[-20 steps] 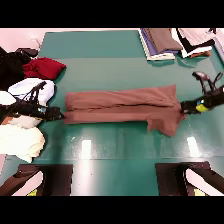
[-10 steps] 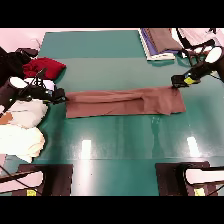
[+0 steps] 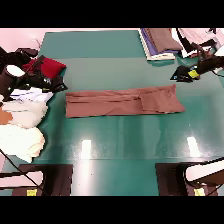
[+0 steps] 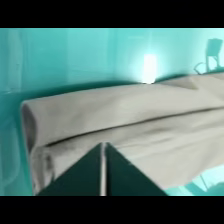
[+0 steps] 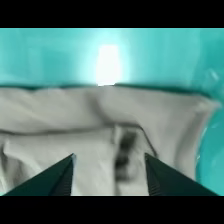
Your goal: Fold the shirts.
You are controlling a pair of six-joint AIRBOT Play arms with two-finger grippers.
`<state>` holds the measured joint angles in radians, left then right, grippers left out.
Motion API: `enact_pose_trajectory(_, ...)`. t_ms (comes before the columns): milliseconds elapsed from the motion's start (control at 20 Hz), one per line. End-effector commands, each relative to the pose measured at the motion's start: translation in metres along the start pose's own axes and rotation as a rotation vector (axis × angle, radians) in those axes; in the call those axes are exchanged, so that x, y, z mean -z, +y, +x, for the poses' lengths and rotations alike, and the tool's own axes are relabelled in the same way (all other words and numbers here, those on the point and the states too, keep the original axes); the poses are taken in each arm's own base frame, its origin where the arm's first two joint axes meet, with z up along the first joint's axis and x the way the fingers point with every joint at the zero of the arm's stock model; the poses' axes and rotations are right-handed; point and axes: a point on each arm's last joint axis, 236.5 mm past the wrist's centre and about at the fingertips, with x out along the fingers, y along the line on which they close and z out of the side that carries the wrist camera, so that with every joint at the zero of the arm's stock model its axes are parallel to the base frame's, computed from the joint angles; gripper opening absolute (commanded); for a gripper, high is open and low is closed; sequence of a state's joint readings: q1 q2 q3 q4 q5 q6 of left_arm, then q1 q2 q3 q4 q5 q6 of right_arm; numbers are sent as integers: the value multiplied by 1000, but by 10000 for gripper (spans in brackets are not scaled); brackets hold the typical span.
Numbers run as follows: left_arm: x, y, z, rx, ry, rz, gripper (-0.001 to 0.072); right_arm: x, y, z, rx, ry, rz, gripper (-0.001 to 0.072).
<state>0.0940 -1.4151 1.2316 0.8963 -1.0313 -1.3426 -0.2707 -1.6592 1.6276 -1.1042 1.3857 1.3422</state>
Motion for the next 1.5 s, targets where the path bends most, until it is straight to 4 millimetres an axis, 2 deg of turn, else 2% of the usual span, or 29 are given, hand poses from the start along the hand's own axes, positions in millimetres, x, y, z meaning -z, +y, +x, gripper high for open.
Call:
enact_pose_trajectory(0, -2, -23, -9, 36, 28, 44, 22, 35, -38, 0, -52, 89, 100, 532)
enact_pose_trajectory(50, 2, -29, -6, 42, 40, 55, 22, 46, -51, 5, -59, 107, 134, 532)
enact_pose_trajectory(150, 12, -47, 2, 61, 70, 91, 22, 60, -60, 18, -127, 103, 172, 535)
enact_pose_trajectory(200, 18, -57, 7, 71, 83, 112, 22, 63, -62, 23, -164, 89, 184, 562)
enact_pose_trajectory(350, 37, -90, 20, 102, 124, 160, 22, 72, -69, 38, -186, 67, 153, 567)
enact_pose_trajectory(500, 54, -113, 29, 123, 159, 181, 22, 73, -75, 48, -179, 60, 125, 580)
enact_pose_trajectory(850, 64, -138, 39, 139, 158, 157, 22, 76, -66, 71, -274, 192, 91, 579)
enact_pose_trajectory(900, 64, -141, 41, 138, 152, 140, 22, 77, -62, 76, -291, 196, 87, 551)
enact_pose_trajectory(950, 63, -147, 43, 142, 137, 150, 22, 76, -58, 80, -302, 195, 65, 428)
enact_pose_trajectory(1050, 60, -162, 54, 152, 95, 143, 21, 73, -52, 81, -297, 186, 24, 76)
enact_pose_trajectory(1100, 60, -168, 63, 157, 76, 129, 21, 67, -51, 76, -284, 159, 10, 18)
enact_pose_trajectory(1200, 65, -179, 87, 161, 67, 123, 20, 51, -36, 54, -297, 85, -9, 18)
enact_pose_trajectory(1300, 74, -190, 119, 165, 94, 139, 20, 35, -15, 25, -314, 0, -36, 17)
enact_pose_trajectory(1450, 91, -213, 167, 181, 165, 182, 21, 20, 36, -18, -365, -92, -57, 16)
